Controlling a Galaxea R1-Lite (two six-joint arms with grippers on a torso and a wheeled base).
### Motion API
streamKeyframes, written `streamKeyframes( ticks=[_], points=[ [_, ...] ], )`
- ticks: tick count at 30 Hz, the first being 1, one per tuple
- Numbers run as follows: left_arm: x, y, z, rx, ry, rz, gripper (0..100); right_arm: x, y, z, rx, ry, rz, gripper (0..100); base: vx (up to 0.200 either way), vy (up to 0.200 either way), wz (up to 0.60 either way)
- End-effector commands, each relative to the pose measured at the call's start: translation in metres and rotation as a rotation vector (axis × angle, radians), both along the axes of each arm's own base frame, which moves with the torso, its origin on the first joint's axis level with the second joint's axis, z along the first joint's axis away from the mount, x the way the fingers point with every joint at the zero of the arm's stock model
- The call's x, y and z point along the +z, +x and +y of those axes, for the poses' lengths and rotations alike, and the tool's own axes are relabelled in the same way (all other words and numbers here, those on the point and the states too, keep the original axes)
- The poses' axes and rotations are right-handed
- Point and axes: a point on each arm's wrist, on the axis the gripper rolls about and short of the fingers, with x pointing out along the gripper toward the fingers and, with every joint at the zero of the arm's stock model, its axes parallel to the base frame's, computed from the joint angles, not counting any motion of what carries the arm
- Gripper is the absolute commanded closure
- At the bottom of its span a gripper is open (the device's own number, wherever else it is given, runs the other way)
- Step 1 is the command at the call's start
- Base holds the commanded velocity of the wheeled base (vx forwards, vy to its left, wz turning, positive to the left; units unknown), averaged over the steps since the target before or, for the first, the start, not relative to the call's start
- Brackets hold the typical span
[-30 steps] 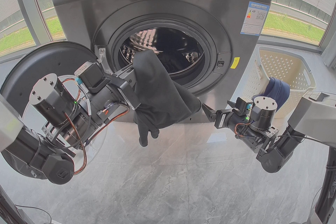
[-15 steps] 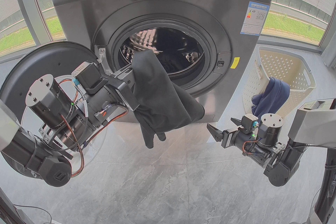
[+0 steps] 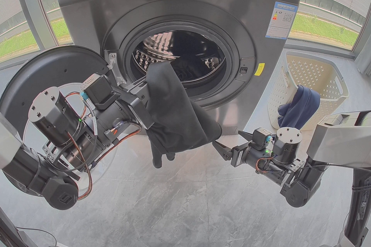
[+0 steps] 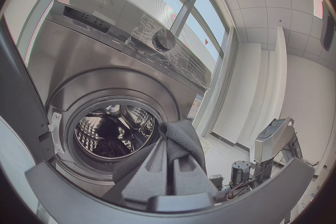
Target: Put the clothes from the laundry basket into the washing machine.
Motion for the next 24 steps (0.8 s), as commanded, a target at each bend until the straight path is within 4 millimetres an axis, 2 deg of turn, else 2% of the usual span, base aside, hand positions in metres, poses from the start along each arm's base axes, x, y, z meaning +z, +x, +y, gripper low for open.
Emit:
streamKeyframes(
  ticks=[1,6,8,13,17,18,21,22,24],
  points=[
    [-0.001,0.001,-0.001,-0.002,0.002,0.002,100,-0.014,0.006,0.016,0.068,-0.006,0.008,0,0.0,0.0,0.0],
    [-0.002,0.002,-0.002,-0.004,0.003,0.006,100,-0.009,0.006,0.027,0.096,-0.004,-0.029,0,0.0,0.0,0.0],
    [-0.002,0.0,-0.005,-0.014,0.002,0.005,100,0.002,0.021,0.036,0.088,0.034,-0.097,0,0.0,0.0,0.0],
    [-0.001,-0.001,-0.005,-0.018,-0.001,0.001,100,0.005,0.043,0.046,0.078,0.069,-0.162,0,0.0,0.0,0.0],
    [-0.001,0.001,-0.004,-0.013,0.001,0.003,100,0.014,0.041,0.05,0.098,0.091,-0.178,0,0.0,0.0,0.0],
    [-0.002,0.002,-0.004,-0.01,0.001,0.003,100,0.021,0.039,0.05,0.116,0.104,-0.19,0,0.0,0.0,0.0],
    [-0.002,0.003,-0.004,-0.007,0.001,0.005,100,0.022,0.032,0.054,0.148,0.103,-0.183,0,0.0,0.0,0.0],
    [-0.002,0.003,-0.004,-0.007,0.001,0.005,100,0.021,0.03,0.055,0.151,0.102,-0.178,100,0.0,0.0,0.0],
    [-0.002,0.003,-0.004,-0.007,0.001,0.005,100,0.022,0.027,0.057,0.162,0.105,-0.178,100,0.0,0.0,0.0]
  ],
)
